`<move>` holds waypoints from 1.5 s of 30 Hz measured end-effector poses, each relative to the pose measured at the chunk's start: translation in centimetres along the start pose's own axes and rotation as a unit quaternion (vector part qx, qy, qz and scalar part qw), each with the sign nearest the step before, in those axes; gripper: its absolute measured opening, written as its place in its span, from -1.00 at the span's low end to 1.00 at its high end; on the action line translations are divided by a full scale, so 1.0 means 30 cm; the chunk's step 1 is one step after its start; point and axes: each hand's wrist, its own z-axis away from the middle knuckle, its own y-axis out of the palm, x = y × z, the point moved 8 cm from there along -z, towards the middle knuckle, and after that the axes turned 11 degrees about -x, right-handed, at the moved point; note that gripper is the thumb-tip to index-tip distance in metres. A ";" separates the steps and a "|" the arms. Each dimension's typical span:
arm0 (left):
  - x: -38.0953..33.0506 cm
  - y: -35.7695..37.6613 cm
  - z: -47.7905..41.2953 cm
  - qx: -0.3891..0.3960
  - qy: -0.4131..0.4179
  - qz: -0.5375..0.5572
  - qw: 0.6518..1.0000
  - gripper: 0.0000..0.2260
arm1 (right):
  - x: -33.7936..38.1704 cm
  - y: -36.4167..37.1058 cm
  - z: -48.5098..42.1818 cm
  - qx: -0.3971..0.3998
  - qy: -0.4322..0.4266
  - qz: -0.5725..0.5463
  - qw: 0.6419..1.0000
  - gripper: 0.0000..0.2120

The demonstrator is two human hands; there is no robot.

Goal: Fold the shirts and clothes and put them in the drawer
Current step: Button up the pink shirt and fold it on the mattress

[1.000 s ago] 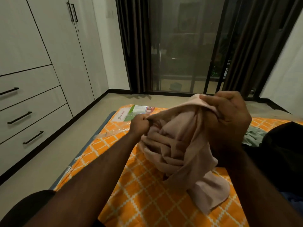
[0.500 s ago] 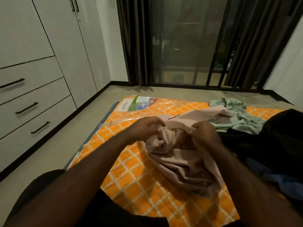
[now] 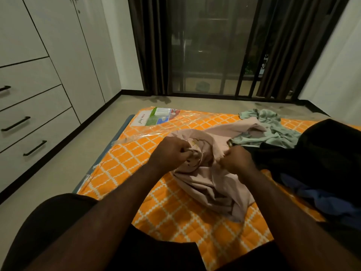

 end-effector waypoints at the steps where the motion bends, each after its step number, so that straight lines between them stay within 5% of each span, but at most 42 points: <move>1: -0.017 0.008 0.006 0.019 0.020 -0.035 0.999 -0.78 | -0.037 0.013 -0.005 0.024 0.026 0.019 0.999 -0.81; 4: -0.055 0.008 0.020 0.024 0.068 -0.095 0.993 -0.74 | -0.077 0.040 0.004 0.061 0.087 -0.079 0.991 -0.85; 9: -0.106 0.030 0.027 0.000 0.160 -0.163 0.974 -0.73 | -0.005 0.014 0.011 -0.033 0.035 -0.203 0.978 -0.66; 13: -0.105 0.053 0.013 0.056 0.011 -0.033 0.998 -0.69 | 0.052 -0.005 0.048 -0.072 -0.007 -0.302 0.951 -0.70; 17: -0.029 0.106 0.015 0.101 -0.146 0.069 0.982 -0.84 | 0.065 0.015 0.063 -0.062 -0.006 -0.358 0.932 -0.73; 19: 0.024 0.130 0.022 0.087 -0.258 0.180 0.945 -0.86 | 0.082 0.018 0.075 -0.074 -0.021 -0.360 0.930 -0.74; 22: 0.078 0.178 0.074 0.082 -0.433 0.347 0.828 -0.92 | 0.103 0.035 0.090 -0.081 -0.042 -0.372 0.924 -0.75; 24: 0.078 0.203 0.104 0.087 -0.495 0.410 0.761 -0.87 | 0.115 0.055 0.096 -0.080 -0.071 -0.351 0.930 -0.79; 26: 0.079 0.211 0.116 0.077 -0.520 0.428 0.735 -0.84 | 0.122 0.066 0.100 -0.088 -0.090 -0.328 0.936 -0.79; 40: 0.121 0.199 0.064 0.044 -0.460 0.379 0.802 -0.91 | 0.169 0.118 0.096 0.024 -0.024 -0.456 0.889 -0.82; 45: 0.122 0.172 0.071 0.035 -0.472 0.374 0.797 -0.89 | 0.182 0.115 0.114 0.047 -0.023 -0.468 0.882 -0.83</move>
